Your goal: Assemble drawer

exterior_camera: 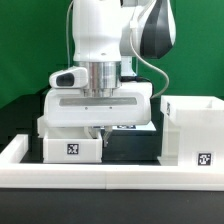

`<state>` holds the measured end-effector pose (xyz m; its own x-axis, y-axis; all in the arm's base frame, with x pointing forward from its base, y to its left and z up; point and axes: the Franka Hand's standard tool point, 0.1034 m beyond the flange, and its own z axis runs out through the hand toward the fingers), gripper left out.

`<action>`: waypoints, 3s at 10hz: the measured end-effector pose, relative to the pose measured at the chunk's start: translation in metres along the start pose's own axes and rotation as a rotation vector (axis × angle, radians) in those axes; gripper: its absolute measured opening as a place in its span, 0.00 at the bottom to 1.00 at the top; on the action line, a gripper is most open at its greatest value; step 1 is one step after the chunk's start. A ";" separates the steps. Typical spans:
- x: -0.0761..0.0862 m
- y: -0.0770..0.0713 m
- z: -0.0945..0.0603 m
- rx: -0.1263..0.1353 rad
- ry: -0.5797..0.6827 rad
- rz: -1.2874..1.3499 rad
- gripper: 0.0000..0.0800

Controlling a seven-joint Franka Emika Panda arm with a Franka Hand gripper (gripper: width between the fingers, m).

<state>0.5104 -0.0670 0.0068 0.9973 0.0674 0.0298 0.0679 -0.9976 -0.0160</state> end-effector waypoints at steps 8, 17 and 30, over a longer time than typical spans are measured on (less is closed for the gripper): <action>0.001 -0.008 -0.004 0.005 -0.011 -0.156 0.05; 0.010 -0.004 -0.021 -0.037 -0.029 -0.925 0.05; 0.019 -0.036 -0.013 -0.057 -0.048 -1.465 0.05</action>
Offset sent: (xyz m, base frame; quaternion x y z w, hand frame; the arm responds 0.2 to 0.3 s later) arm -0.0014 0.0131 0.0097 -0.0167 -0.0150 -0.0981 0.9949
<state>0.5265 -0.0300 0.0210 0.0389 0.9981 -0.0484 0.9986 -0.0371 0.0374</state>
